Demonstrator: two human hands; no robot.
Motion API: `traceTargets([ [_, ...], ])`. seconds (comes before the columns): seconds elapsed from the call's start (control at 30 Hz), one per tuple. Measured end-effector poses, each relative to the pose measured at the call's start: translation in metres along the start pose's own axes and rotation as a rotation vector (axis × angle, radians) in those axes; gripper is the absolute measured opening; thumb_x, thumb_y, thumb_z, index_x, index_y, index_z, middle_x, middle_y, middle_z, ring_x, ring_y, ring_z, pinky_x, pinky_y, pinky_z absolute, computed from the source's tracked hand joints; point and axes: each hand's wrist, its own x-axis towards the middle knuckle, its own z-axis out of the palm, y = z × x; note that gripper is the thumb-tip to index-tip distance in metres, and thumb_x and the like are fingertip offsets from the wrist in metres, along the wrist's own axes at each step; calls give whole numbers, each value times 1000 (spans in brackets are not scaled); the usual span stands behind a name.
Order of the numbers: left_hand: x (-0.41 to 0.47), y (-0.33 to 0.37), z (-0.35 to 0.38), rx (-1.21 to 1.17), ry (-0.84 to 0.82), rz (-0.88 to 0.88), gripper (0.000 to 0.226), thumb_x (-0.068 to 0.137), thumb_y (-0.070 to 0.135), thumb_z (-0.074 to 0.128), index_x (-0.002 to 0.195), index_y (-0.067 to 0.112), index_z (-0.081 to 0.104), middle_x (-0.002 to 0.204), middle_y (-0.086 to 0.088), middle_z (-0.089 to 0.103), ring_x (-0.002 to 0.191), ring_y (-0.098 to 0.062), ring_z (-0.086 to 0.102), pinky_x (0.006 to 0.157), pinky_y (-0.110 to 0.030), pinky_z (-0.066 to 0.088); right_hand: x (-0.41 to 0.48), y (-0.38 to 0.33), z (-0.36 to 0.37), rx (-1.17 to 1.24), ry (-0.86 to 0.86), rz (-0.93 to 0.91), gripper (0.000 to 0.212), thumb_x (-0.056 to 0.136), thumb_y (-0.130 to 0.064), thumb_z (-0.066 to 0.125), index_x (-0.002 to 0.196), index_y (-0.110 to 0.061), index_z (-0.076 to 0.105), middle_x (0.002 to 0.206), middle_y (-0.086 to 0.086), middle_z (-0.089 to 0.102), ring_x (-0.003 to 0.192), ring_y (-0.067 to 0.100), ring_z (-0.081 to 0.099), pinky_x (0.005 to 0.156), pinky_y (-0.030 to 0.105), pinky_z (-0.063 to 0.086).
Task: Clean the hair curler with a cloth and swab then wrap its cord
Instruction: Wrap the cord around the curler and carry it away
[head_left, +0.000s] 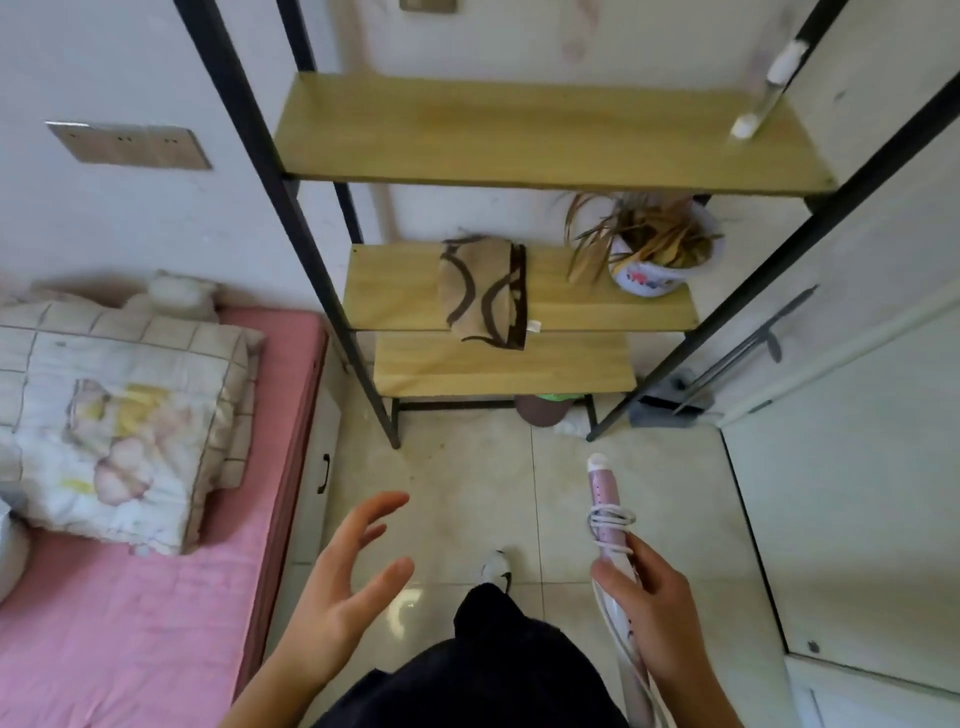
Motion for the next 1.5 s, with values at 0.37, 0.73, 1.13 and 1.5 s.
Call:
traceTargets([
  [0.37, 264, 155, 15, -4, -2, 222, 53, 93, 41, 65, 142, 24, 54, 138, 0, 63, 129, -26, 59, 104, -46, 47, 225, -182, -43, -18, -149, -237, 38, 75, -44, 73, 112, -36, 74, 81, 6, 71, 75, 28, 66, 64, 25, 52],
  [0.73, 491, 207, -35, 687, 117, 295, 58, 91, 55, 65, 138, 22, 56, 143, 4, 50, 132, -18, 45, 113, -42, 38, 437, -395, -24, -347, -227, -671, 47, 82, -28, 74, 124, -47, 66, 92, -6, 70, 76, 21, 63, 64, 44, 53],
  [1.13, 548, 205, -28, 871, 160, 379, 57, 89, 64, 55, 130, 25, 60, 138, 8, 54, 127, -16, 49, 112, -41, 37, 547, -411, 13, -955, 51, -915, 54, 84, -38, 57, 136, -28, 62, 116, -6, 63, 116, 22, 52, 117, 50, 27],
  [1.5, 552, 202, -34, 859, 188, 355, 54, 88, 62, 57, 128, 26, 61, 138, 10, 55, 126, -15, 50, 111, -43, 39, 539, -403, 11, -712, 42, -908, 48, 90, -32, 66, 136, -22, 63, 130, -5, 61, 128, 17, 50, 123, 42, 20],
])
